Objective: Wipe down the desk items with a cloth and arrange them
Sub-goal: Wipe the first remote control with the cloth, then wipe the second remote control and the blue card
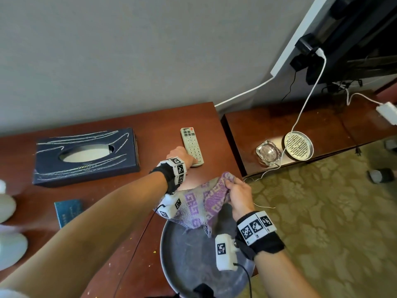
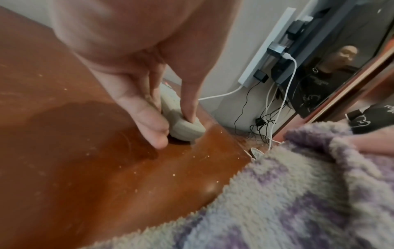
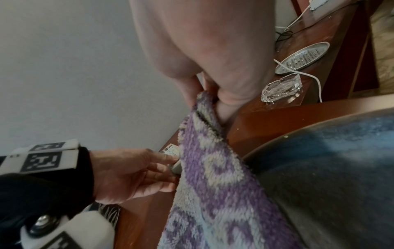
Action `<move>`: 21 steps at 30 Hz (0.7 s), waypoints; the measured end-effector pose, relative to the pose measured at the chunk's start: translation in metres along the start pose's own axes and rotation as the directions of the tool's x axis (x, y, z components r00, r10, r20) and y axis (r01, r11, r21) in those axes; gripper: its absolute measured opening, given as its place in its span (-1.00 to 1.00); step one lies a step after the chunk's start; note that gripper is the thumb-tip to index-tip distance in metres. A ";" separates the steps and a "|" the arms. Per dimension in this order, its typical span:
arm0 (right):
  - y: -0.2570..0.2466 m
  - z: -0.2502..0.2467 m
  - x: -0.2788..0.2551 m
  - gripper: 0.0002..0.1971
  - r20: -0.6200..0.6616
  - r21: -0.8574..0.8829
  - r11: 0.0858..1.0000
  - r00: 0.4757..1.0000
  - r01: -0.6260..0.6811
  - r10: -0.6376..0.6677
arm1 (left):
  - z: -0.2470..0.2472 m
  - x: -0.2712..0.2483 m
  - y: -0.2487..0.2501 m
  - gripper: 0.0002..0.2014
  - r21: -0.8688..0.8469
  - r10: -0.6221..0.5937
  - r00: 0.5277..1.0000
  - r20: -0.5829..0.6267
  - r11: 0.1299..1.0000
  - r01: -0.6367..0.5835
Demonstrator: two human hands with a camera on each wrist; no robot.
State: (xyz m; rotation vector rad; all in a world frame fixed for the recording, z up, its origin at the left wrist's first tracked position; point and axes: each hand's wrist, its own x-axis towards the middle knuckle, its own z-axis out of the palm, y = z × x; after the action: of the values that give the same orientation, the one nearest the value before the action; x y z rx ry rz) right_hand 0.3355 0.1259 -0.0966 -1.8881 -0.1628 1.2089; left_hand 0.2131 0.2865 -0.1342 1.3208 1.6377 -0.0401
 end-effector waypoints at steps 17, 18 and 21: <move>-0.006 0.018 -0.043 -0.88 0.168 -0.039 0.977 0.965 0.211 -0.202 | -0.049 -0.063 -0.027 -0.46 0.018 0.208 0.977 -0.052 0.978 -0.207; -0.004 0.022 -0.048 -0.87 0.174 -0.085 0.964 0.956 0.253 -0.236 | -0.054 -0.067 -0.030 -0.45 -0.003 0.207 0.976 -0.061 0.978 -0.207; 0.002 0.033 -0.062 -0.85 0.224 -0.171 0.928 0.931 0.330 -0.289 | -0.070 -0.088 -0.039 -0.48 -0.019 0.245 0.963 -0.110 0.968 -0.248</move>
State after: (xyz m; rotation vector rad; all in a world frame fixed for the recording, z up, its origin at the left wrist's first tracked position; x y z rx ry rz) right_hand 0.2762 0.1116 -0.0613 -1.8270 -0.6950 1.1883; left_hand 0.1303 0.2467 -0.0583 1.5144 1.5427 0.2099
